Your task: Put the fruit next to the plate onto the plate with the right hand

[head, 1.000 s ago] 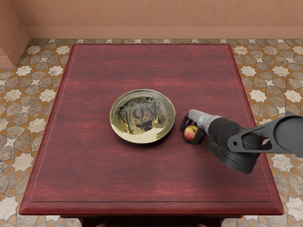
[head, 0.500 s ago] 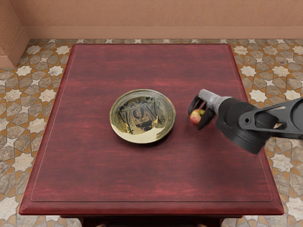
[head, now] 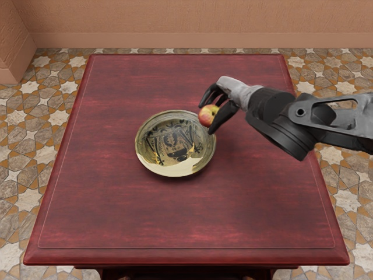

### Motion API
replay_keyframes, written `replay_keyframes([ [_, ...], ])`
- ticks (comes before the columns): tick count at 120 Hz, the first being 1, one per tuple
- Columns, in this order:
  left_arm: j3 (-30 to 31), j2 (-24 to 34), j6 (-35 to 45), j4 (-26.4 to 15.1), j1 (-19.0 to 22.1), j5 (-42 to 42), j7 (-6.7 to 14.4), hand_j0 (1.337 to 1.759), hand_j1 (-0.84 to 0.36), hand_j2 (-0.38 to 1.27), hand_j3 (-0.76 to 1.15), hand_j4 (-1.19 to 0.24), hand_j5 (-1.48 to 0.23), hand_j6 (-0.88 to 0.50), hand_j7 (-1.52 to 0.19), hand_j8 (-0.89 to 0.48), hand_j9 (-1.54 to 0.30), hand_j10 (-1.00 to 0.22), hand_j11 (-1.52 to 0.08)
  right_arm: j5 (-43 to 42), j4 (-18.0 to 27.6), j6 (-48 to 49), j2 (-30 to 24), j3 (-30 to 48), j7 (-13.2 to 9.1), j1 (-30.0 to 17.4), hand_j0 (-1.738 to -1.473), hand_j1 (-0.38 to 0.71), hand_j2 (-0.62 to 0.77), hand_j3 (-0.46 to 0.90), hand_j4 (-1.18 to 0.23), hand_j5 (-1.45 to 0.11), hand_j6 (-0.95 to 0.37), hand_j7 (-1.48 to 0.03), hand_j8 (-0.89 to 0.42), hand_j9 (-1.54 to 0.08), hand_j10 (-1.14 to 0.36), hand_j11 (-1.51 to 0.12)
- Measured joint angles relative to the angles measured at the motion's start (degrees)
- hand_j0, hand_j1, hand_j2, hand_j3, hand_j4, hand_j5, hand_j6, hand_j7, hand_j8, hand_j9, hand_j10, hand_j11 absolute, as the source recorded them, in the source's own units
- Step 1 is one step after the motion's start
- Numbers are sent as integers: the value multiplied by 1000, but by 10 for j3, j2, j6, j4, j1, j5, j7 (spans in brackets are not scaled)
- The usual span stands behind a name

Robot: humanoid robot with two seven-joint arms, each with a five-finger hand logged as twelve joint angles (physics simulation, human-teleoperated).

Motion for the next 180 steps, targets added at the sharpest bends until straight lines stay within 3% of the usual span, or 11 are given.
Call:
replay_keyframes([
  [39,0,0,0,0,0,0,0,1658,73,46,0,-230,-299,-230,-299,-230,-299,-230,-299,-5,-22,-18,80,9,0,-33,-1658,296,425,1,-734,-1060,-441,-998,-385,-1056,-721,-1060],
  [54,0,0,0,0,0,0,0,1658,73,46,0,-230,-299,-230,-299,-230,-299,-230,-299,-8,-30,-21,97,9,0,-39,-1656,262,337,0,-746,-1043,-458,-1000,-412,-1043,-732,-1046],
  [58,0,0,0,0,0,0,0,1658,73,46,0,-230,-299,-230,-299,-230,-299,-230,-299,-8,-34,-22,102,9,0,-41,-1656,265,380,0,-749,-1038,-461,-1000,-417,-1040,-735,-1043],
  [86,0,0,0,0,0,0,0,1658,73,46,0,-230,-299,-230,-299,-230,-299,-230,-299,-11,-45,-23,115,9,0,-46,-1654,279,332,0,-747,-1018,-453,-990,-418,-1017,-742,-1020],
  [106,0,0,0,0,0,0,0,1658,73,46,0,-230,-299,-230,-299,-230,-299,-230,-299,-11,-47,-23,116,9,0,-45,-1656,218,155,0,-607,-812,-468,-799,-448,-815,-604,-816],
  [144,0,0,0,0,0,0,0,1658,73,46,0,-230,-299,-230,-299,-230,-299,-230,-299,-9,-47,-18,111,29,0,-43,-1658,-29,0,0,-296,-389,-266,-386,-262,-389,-295,-390],
  [158,0,0,0,0,0,0,0,1658,73,46,0,-230,-299,-230,-299,-230,-299,-230,-299,-4,-46,25,89,93,0,-59,-1658,-116,-8,0,-211,-277,-195,-275,-192,-277,-211,-277],
  [180,0,0,0,0,0,0,0,1658,73,46,0,-230,-299,-230,-299,-230,-299,-230,-299,56,-46,180,31,276,0,-161,-1658,-222,-8,0,-113,-147,-106,-147,-105,-147,-113,-147],
])
